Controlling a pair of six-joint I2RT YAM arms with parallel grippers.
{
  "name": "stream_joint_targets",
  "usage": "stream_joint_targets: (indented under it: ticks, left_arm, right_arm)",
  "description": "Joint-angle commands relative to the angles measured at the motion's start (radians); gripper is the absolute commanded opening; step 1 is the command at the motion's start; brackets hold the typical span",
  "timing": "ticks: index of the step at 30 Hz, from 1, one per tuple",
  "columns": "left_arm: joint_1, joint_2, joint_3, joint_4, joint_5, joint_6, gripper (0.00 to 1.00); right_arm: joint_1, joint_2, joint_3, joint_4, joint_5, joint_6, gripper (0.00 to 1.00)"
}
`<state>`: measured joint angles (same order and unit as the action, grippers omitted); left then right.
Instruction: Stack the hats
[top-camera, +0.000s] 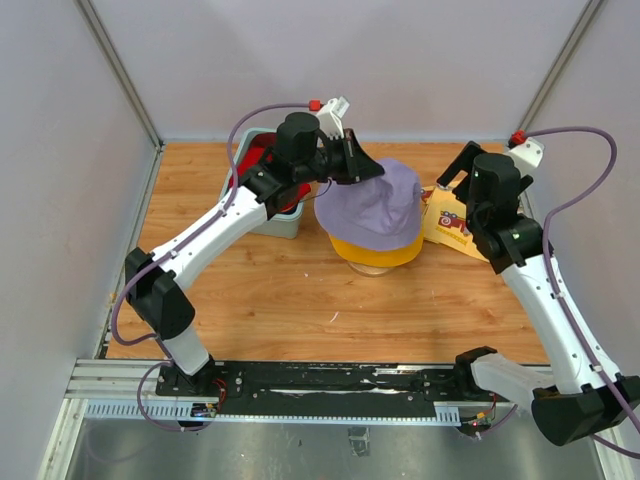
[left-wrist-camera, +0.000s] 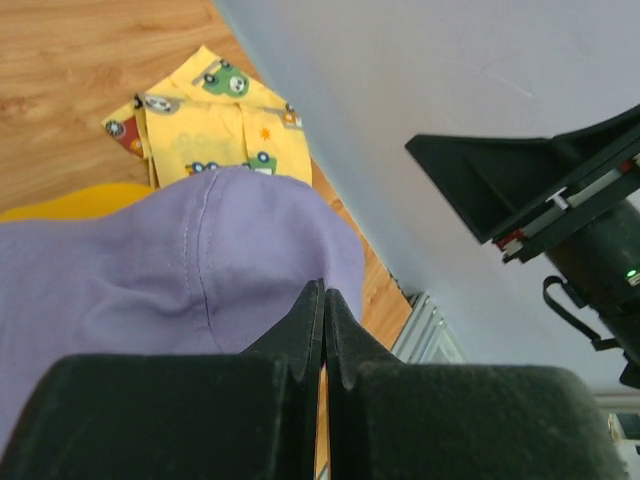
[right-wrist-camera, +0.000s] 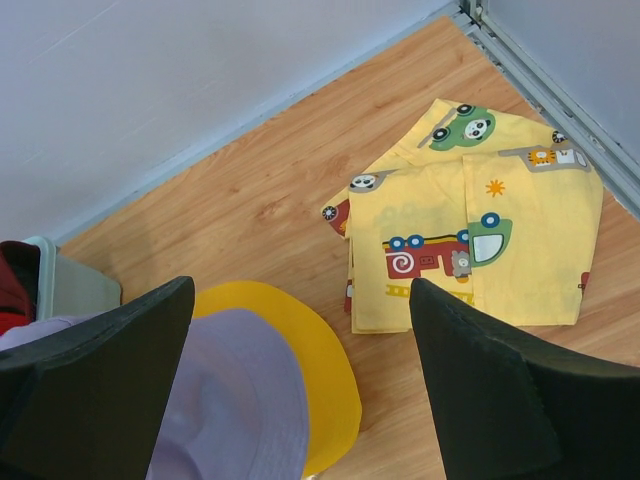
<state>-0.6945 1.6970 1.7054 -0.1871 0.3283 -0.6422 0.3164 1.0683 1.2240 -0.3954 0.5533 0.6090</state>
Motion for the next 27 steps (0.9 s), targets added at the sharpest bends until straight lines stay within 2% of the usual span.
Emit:
stream_joint_targets:
  ticks: [1,5,10,13,17,22,27]
  left_arm:
    - [-0.008,-0.044,-0.097,0.077,0.042,-0.017,0.01]
    - [-0.008,-0.044,-0.155,0.107,0.052,-0.017,0.01]
    - [-0.008,-0.006,-0.155,0.104,0.066,-0.004,0.01]
    - [-0.008,0.008,-0.158,0.093,0.065,0.008,0.05]
    - [-0.008,0.002,-0.187,0.109,0.072,0.001,0.18]
    - [-0.007,-0.042,-0.214,0.11,0.01,-0.004,0.46]
    - [0.009,-0.106,-0.248,0.128,-0.061,-0.033,0.6]
  right_arm:
    - [-0.033,0.002,-0.014,-0.009,-0.001,0.011,0.9]
    - [-0.041,0.008,-0.02,-0.01,-0.017,0.028,0.9]
    - [-0.044,0.02,-0.024,-0.009,-0.035,0.039,0.9]
    - [-0.047,0.021,-0.03,-0.008,-0.038,0.039,0.9]
    - [-0.06,0.024,-0.05,-0.008,-0.07,0.054,0.9]
    - [-0.094,0.024,-0.075,-0.004,-0.149,0.082,0.9]
    - [-0.153,0.022,-0.105,0.021,-0.254,0.11,0.9]
